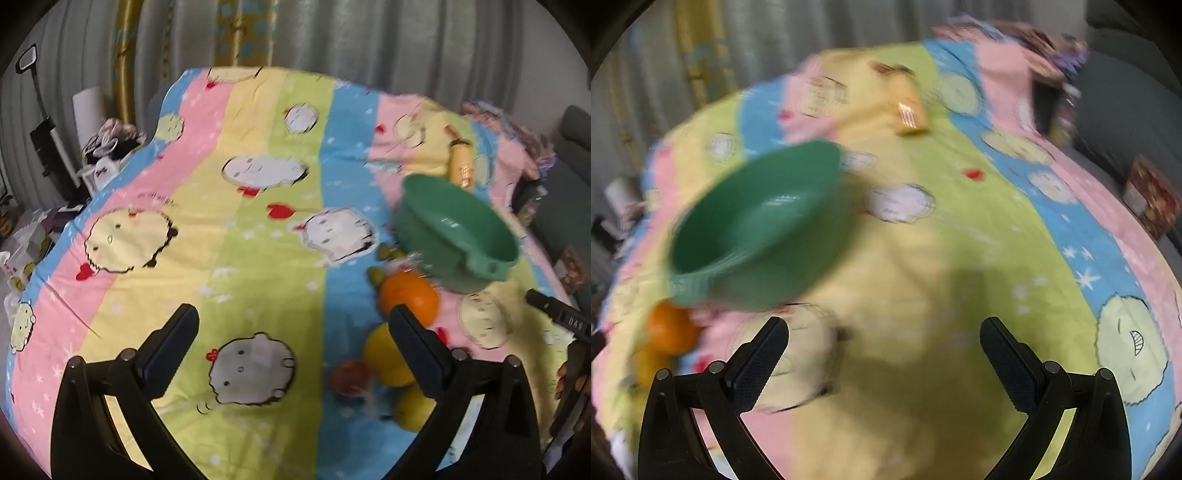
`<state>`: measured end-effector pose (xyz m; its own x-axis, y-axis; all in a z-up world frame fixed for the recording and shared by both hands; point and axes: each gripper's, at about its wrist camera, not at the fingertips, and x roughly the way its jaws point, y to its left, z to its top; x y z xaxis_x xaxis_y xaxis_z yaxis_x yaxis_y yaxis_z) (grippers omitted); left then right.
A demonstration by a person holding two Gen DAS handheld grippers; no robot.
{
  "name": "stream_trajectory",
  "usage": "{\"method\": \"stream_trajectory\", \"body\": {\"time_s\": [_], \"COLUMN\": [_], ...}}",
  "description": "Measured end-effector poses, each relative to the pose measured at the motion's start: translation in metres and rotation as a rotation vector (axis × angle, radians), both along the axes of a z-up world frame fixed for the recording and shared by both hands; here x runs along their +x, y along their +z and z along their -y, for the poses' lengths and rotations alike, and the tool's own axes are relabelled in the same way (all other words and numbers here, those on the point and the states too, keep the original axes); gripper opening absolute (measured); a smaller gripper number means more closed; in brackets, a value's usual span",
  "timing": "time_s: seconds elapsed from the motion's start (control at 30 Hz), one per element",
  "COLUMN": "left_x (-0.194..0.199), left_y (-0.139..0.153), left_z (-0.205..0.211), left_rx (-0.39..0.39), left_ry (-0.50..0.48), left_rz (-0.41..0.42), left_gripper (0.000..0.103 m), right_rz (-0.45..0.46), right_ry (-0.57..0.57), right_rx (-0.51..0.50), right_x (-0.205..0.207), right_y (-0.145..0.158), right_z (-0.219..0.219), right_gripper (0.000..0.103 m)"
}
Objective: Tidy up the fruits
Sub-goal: 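Move both tools toward the fruit cluster beside the green basin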
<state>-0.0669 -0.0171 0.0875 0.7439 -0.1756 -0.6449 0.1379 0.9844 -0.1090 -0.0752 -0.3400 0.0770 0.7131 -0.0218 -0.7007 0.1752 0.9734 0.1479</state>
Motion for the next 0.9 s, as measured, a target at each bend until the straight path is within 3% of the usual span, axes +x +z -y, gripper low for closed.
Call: {"method": "stream_trajectory", "body": {"time_s": [0.13,0.3,0.5,0.63,0.8,0.9], "left_x": [-0.011,-0.023,-0.027,-0.026,-0.022,-0.019], "left_y": [0.014,0.026,0.028,0.03,0.029,0.028], "left_z": [0.005,0.007,0.006,0.007,0.011,0.014], "left_rx": [-0.008,-0.027,-0.037,-0.003,0.038,0.072], "left_ry": [-0.023,-0.028,-0.044,-0.026,-0.002,0.017], "left_rz": [0.022,0.04,0.013,0.006,-0.009,0.004], "left_gripper": [0.103,0.103,0.103,0.103,0.103,0.103], "right_rz": [0.078,0.12,0.096,0.096,0.078,0.094], "right_ry": [0.151,0.236,0.306,0.335,0.368,0.404], "right_rx": [-0.027,-0.075,-0.115,-0.116,-0.203,-0.192], "right_x": [-0.023,-0.046,-0.048,-0.049,-0.04,-0.036], "right_y": [0.032,0.05,0.048,0.046,0.045,0.045], "right_z": [-0.052,-0.092,-0.115,-0.119,-0.132,-0.135], "right_gripper": [0.103,0.103,0.103,0.103,0.103,0.103]}}
